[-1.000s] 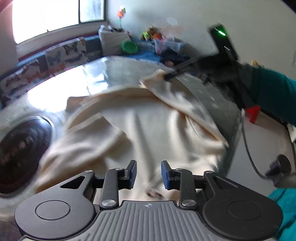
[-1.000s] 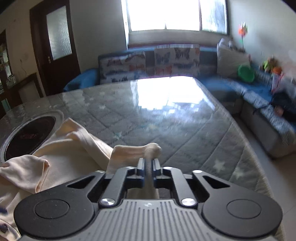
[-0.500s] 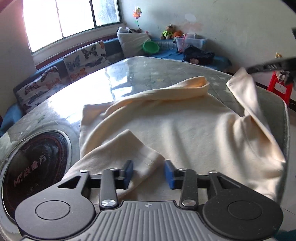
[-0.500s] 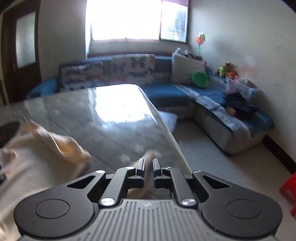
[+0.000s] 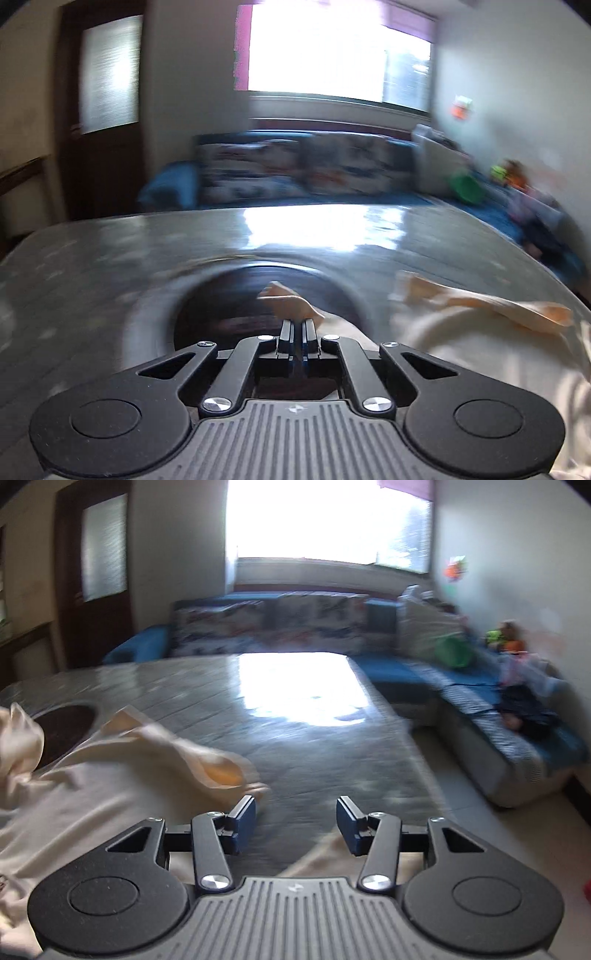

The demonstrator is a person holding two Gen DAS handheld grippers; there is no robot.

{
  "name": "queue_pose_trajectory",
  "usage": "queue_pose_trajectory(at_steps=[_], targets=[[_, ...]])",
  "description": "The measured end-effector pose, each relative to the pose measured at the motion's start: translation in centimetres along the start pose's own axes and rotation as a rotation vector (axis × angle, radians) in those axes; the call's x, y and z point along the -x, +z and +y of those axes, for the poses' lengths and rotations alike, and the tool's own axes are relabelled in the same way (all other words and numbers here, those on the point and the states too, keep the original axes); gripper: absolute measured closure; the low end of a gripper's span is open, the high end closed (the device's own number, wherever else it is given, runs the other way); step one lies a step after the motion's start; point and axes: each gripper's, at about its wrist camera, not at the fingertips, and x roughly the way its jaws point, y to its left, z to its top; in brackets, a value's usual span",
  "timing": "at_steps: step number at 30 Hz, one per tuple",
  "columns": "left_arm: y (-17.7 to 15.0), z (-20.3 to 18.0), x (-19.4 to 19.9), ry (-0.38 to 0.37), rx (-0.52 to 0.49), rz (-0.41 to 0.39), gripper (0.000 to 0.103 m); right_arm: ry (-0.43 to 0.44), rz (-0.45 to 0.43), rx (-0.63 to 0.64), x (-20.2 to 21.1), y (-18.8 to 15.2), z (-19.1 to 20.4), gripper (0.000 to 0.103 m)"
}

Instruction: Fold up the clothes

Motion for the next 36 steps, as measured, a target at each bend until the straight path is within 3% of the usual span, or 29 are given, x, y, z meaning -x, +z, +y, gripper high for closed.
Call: queue_pose_trajectory(at_steps=[6, 16, 23, 27, 31, 33, 36], targets=[[-2.1, 5.8, 1.4, 0.148, 0.091, 0.036, 0.099, 0.099, 0.074, 0.059, -3.1, 0.2, 3.9, 0.054], [-5.4, 10.1, 4.1, 0.254, 0.138, 0.072, 0.099, 0.176, 0.149, 0.127, -6.0, 0.4, 7.5, 0.053], [-6.0, 12.2, 4.9, 0.339, 0.121, 0.11, 0.099, 0.216, 0.134, 0.14, -8.3, 1.5, 10.0, 0.049], [-6.6, 12.7, 4.8, 0.361, 0.115, 0.145, 0.099, 0.216, 0.125, 0.141, -10.0, 2.8, 11.3, 0.048], [-6.9, 13.1, 4.1, 0.375, 0.13, 0.191, 0.091, 0.197, 0.123, 0.12, -12.3, 4.8, 11.9, 0.045], [-6.3, 13.0, 3.9, 0.381, 0.122, 0.181, 0.091, 0.189, 0.123, 0.104, -13.2, 5.5, 11.9, 0.045], [-4.6, 11.9, 3.5, 0.332, 0.1, 0.144, 0.08, 0.185, 0.129, 0.09, -14.2, 6.3, 11.7, 0.045]])
